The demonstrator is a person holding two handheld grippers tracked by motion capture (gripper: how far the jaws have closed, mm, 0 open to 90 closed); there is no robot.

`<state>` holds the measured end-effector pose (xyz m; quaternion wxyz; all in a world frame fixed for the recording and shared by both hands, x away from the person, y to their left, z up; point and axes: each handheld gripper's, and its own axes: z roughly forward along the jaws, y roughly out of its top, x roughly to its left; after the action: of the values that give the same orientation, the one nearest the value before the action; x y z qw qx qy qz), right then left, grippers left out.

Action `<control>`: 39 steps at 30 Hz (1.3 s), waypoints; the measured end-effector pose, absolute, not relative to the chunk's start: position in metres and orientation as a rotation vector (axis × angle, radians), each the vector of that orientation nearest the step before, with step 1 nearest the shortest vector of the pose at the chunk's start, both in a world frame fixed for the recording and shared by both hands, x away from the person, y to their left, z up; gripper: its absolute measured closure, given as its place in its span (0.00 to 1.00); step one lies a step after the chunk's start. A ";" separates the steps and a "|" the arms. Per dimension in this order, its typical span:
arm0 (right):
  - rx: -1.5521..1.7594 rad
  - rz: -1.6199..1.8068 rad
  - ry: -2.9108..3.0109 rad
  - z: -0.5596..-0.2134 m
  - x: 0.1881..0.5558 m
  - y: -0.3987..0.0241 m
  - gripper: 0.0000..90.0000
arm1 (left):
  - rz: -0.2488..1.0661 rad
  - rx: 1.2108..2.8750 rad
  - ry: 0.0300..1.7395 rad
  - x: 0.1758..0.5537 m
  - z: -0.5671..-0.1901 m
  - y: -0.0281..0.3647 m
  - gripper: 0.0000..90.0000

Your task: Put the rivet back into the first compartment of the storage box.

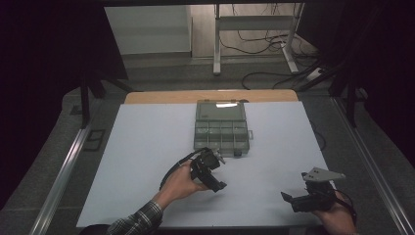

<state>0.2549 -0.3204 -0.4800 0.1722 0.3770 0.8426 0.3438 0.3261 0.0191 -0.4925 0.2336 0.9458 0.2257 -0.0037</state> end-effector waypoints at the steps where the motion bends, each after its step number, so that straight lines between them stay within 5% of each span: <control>1: 1.069 0.975 2.392 -0.480 0.255 -0.321 0.00 | -0.021 2.600 0.608 0.326 -0.494 0.017 0.26; 11: 1.068 0.971 2.396 -0.480 0.255 -0.321 0.00 | -0.075 2.649 0.548 0.326 -0.505 0.004 0.67; 20: 1.066 0.968 2.398 -0.481 0.255 -0.320 0.00 | -0.005 2.664 0.549 0.324 -0.507 0.002 0.90; 39: 1.066 0.965 2.395 -0.481 0.254 -0.320 0.00 | -0.048 2.579 0.611 0.334 -0.483 0.024 0.91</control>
<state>0.2545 -0.3203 -0.4805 0.1732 0.3758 0.8445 0.3401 0.3339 0.0245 -0.4831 0.2430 0.9437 0.2237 -0.0174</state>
